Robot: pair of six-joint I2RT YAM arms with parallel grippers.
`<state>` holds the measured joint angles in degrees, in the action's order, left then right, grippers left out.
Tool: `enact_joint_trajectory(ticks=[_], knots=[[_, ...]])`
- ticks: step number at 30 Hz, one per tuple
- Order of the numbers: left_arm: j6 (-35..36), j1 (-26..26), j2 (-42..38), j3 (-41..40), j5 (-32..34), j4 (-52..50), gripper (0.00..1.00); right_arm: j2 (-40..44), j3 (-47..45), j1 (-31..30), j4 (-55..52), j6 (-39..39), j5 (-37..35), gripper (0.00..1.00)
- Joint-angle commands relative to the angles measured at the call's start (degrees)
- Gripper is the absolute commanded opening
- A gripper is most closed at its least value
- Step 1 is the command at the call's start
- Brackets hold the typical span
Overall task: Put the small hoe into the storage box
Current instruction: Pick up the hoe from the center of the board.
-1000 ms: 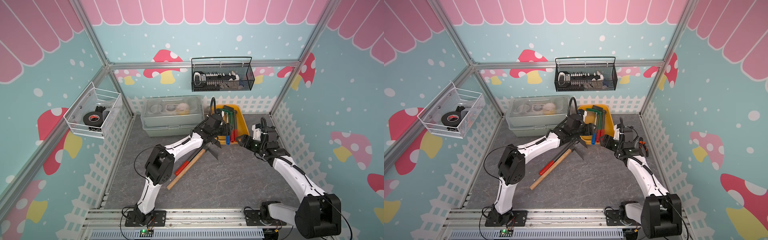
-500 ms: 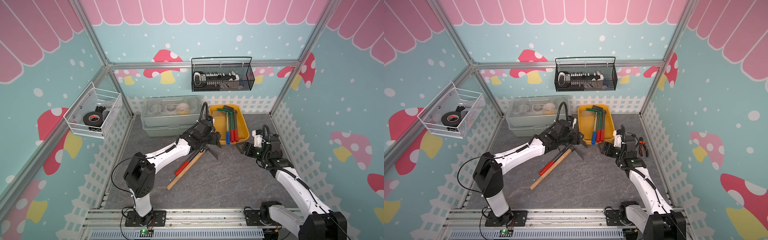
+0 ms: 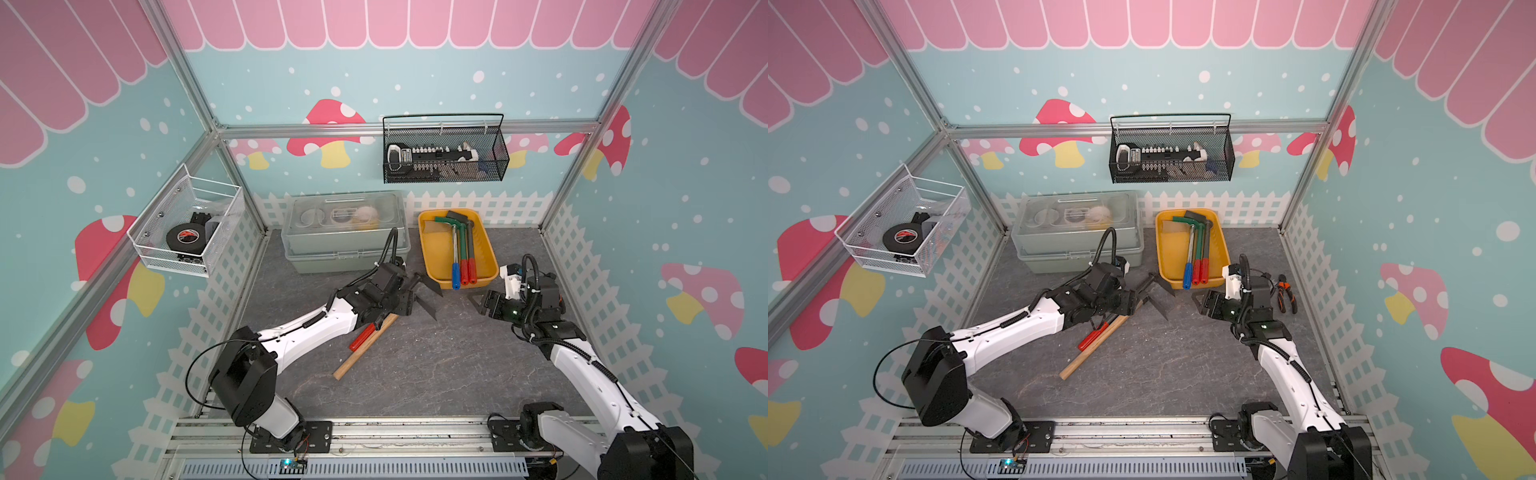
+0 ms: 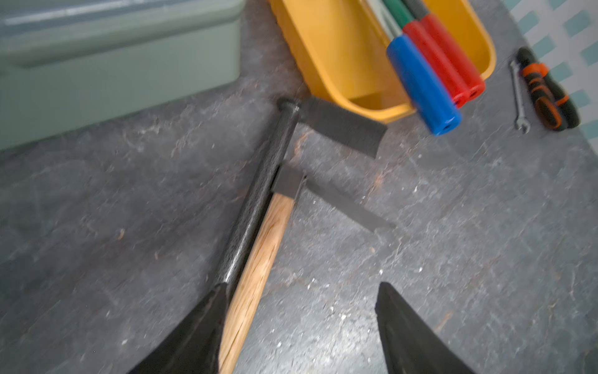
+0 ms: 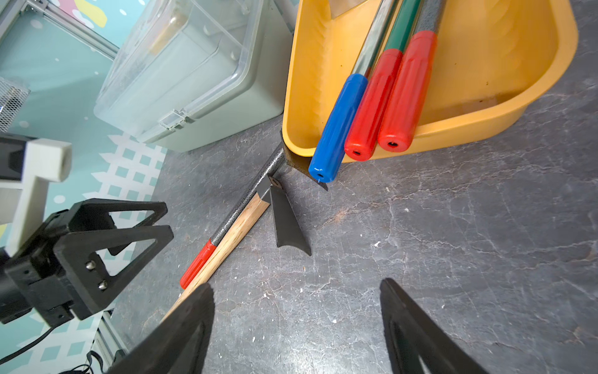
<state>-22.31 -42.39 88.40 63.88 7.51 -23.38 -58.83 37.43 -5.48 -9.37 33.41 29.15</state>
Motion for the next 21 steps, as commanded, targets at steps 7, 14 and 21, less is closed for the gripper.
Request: enact_joint_trajectory(ticks=[7,14,21], knots=[[-2.79,0.56,-5.84,-9.40,1.98,-2.55,0.72,-0.75,-1.76,-3.84,-1.35,-1.78,-0.14,0.81],[-4.87,0.56,-7.52,-13.04,2.26,-4.35,0.71,-1.48,-1.74,-5.27,-1.54,-1.73,-0.57,0.81],[-6.96,0.54,-8.71,-17.02,1.39,-5.09,0.70,-2.58,-1.49,-6.38,-0.91,-0.98,-1.28,0.81]])
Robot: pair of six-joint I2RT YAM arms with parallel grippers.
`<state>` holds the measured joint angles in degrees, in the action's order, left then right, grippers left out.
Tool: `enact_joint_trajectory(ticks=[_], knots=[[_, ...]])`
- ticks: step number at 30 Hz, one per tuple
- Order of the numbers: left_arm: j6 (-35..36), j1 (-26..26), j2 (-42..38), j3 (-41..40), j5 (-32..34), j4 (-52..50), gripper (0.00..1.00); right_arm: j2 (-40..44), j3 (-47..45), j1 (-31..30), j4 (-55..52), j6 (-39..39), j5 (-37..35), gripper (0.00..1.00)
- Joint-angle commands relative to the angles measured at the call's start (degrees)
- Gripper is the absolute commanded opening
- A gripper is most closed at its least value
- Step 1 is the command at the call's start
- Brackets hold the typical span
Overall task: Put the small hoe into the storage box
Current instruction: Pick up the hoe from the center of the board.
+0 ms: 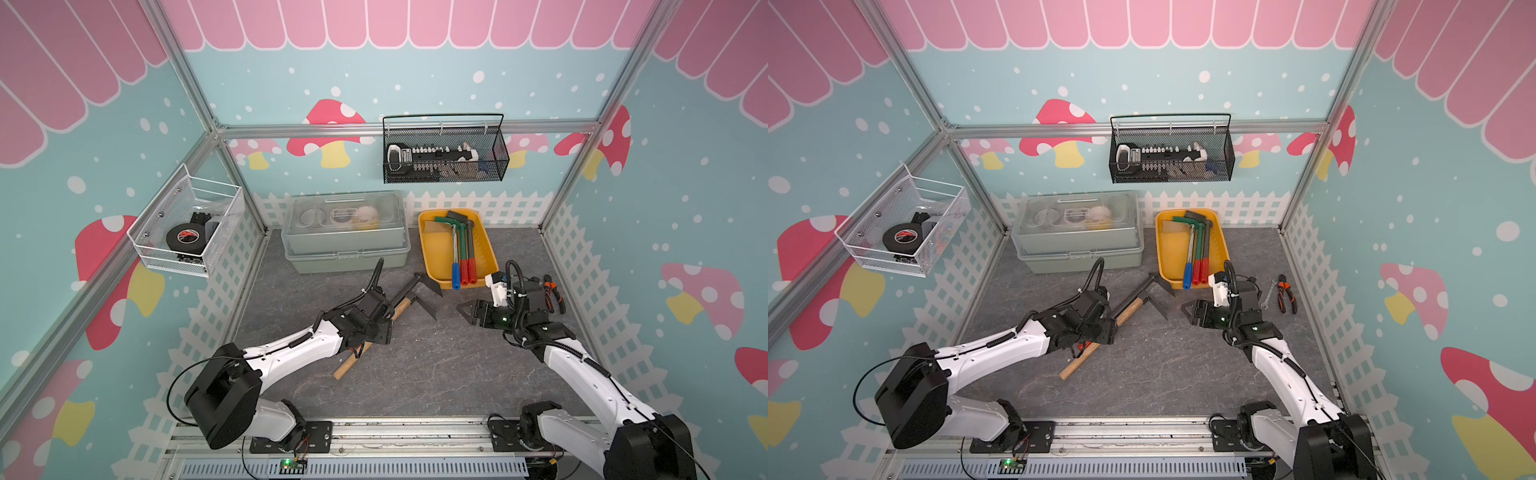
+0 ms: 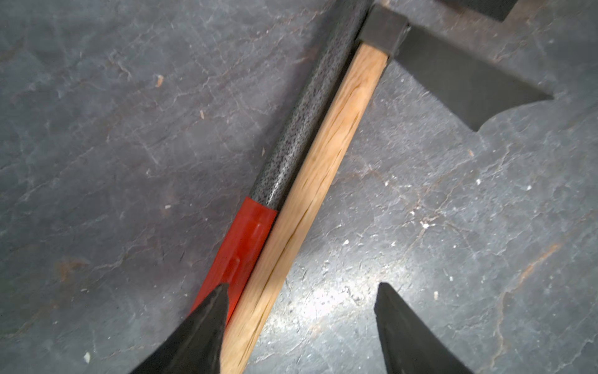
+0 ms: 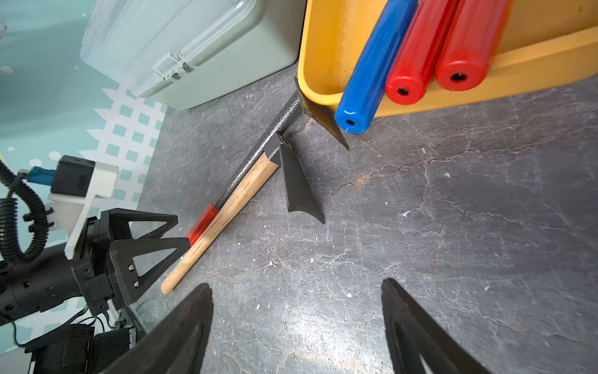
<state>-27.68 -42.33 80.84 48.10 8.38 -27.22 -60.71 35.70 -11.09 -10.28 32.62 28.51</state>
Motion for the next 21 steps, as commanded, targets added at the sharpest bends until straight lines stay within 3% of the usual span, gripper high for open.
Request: enact_joint_trajectory(ticks=[1,21], knots=[[-1.74,0.49,-1.40,-1.74,0.15,-1.22,0.70,-0.89,0.38,-0.92,-0.02,-0.19,-0.85,0.81],[-2.53,0.32,0.99,-6.09,-0.40,-1.36,0.68,-3.28,1.12,-3.19,1.54,1.04,-1.96,0.81]])
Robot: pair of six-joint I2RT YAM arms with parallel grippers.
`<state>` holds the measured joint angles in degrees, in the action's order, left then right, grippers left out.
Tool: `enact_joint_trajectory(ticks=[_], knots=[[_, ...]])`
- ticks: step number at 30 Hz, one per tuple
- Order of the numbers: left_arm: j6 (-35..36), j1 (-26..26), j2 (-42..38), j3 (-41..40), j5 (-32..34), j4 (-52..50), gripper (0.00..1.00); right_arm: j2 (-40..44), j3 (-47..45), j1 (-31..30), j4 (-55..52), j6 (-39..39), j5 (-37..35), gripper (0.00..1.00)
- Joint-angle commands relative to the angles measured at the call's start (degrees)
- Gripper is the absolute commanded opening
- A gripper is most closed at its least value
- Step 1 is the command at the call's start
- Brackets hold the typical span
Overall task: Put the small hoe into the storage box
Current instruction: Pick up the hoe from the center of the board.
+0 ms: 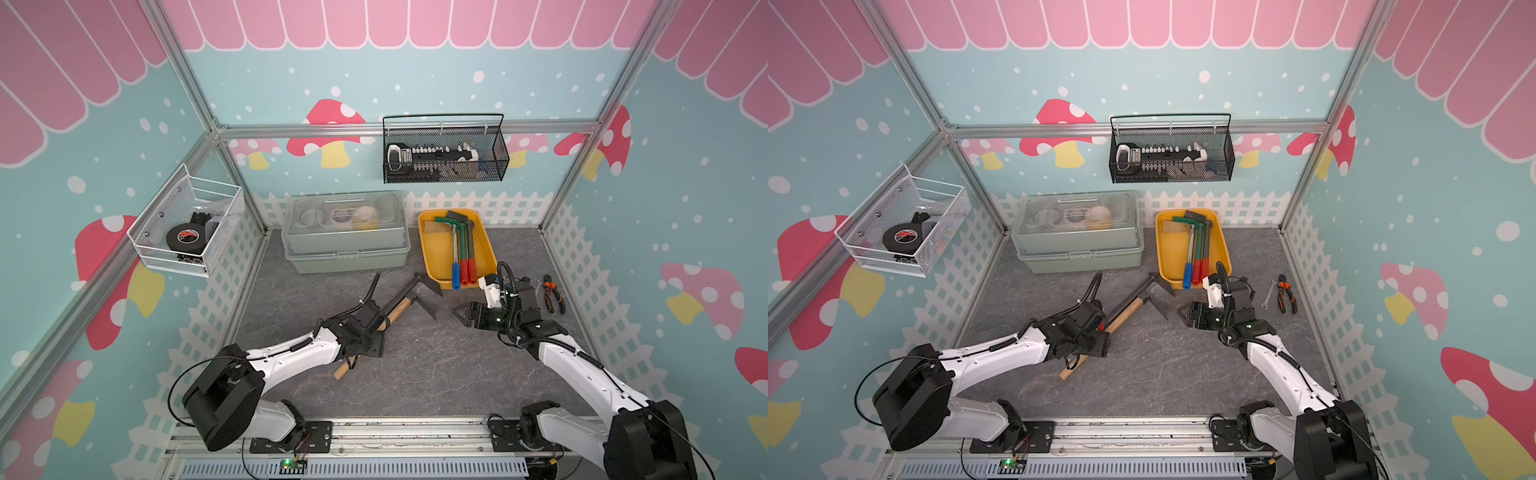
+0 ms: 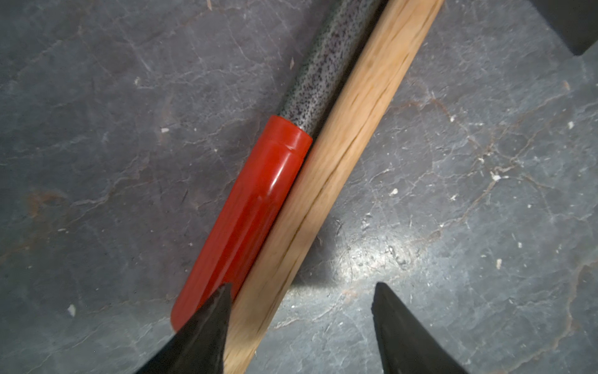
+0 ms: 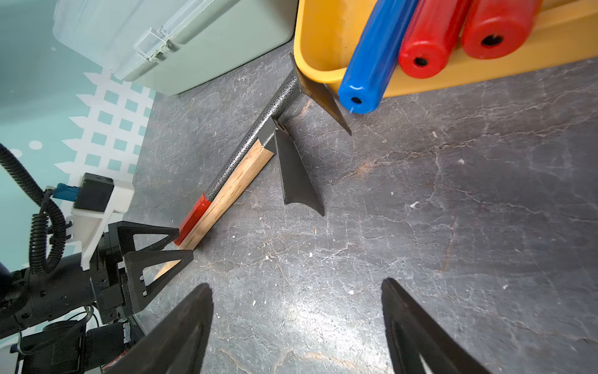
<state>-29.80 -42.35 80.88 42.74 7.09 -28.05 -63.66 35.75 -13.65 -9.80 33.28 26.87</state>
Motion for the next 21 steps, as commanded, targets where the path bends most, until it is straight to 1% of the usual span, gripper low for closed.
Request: enact_joint_trajectory(ticks=[1,13,21], knots=[[-0.43,0.32,1.12,-0.86,1.07,-0.27,0.68,-0.32,1.14,-0.64,1.02,0.38,-0.41,0.81],[1.14,0.38,5.97,0.58,1.25,0.22,0.66,-0.24,1.32,-0.88,0.67,0.47,-0.52,0.81],[2.07,0.34,7.48,1.81,1.37,-0.05,0.61,-0.33,1.34,-0.94,0.62,0.53,-0.68,0.81]])
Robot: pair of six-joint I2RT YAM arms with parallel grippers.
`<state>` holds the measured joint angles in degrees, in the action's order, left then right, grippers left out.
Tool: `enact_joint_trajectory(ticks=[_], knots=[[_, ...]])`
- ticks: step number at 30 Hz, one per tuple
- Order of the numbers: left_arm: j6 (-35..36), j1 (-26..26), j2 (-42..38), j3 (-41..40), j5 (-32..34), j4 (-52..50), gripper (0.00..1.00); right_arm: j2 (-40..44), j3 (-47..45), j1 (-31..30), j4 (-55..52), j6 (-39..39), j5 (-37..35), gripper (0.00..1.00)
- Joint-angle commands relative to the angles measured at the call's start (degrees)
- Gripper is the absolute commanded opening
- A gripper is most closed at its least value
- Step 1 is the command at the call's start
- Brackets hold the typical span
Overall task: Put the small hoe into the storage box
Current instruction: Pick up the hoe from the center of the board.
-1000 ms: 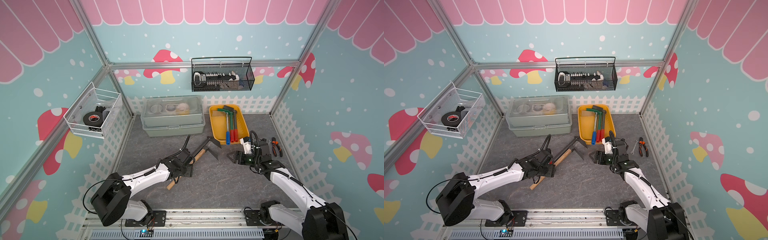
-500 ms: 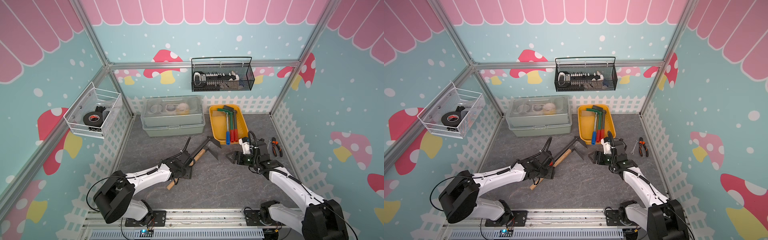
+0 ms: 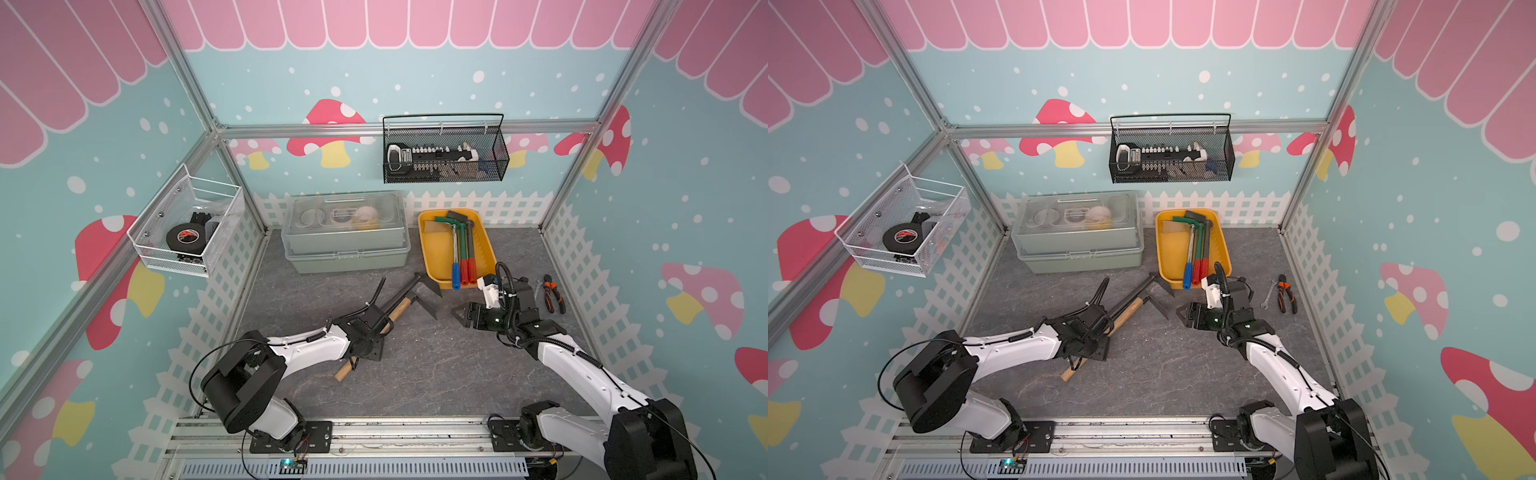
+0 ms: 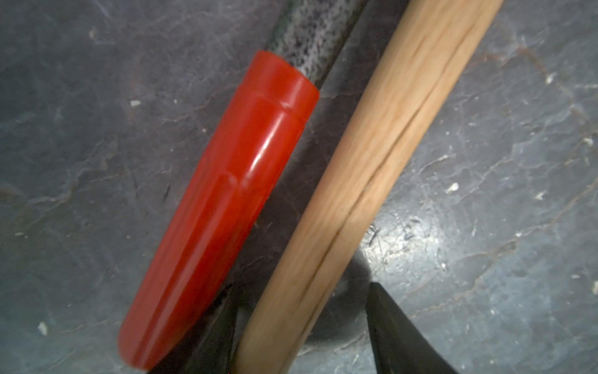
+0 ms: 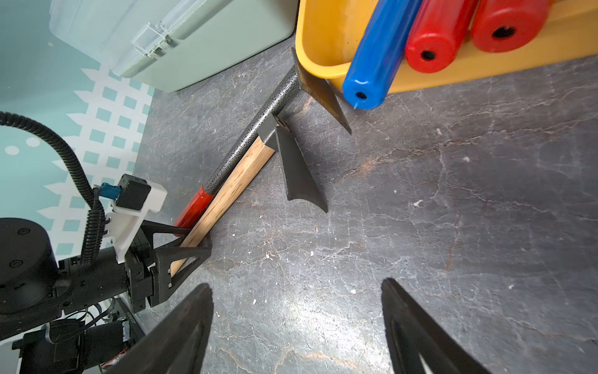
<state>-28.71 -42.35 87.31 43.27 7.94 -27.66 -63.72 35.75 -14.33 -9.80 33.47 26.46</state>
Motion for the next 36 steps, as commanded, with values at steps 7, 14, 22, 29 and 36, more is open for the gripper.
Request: enact_joint_trajectory(ticks=[7,14,22,29,36], knots=[[1.89,-0.32,2.66,2.41,0.21,-0.86,0.47,-0.23,1.41,-0.26,0.27,0.11,-0.44,0.81],[2.34,-1.24,3.57,3.23,1.10,-1.69,0.38,-0.31,1.52,-0.26,0.05,0.08,-0.47,0.81],[2.59,-1.86,3.48,3.91,1.80,-2.18,0.26,-0.34,1.39,-0.26,0.01,0.02,-0.49,0.81],[2.95,-2.74,3.13,4.89,1.90,-2.65,0.18,-0.35,1.51,-0.26,-0.36,0.08,-0.61,0.81],[3.90,-3.84,1.97,6.73,1.64,-3.82,0.00,-0.78,1.69,-0.31,-0.45,1.21,-0.03,0.81]])
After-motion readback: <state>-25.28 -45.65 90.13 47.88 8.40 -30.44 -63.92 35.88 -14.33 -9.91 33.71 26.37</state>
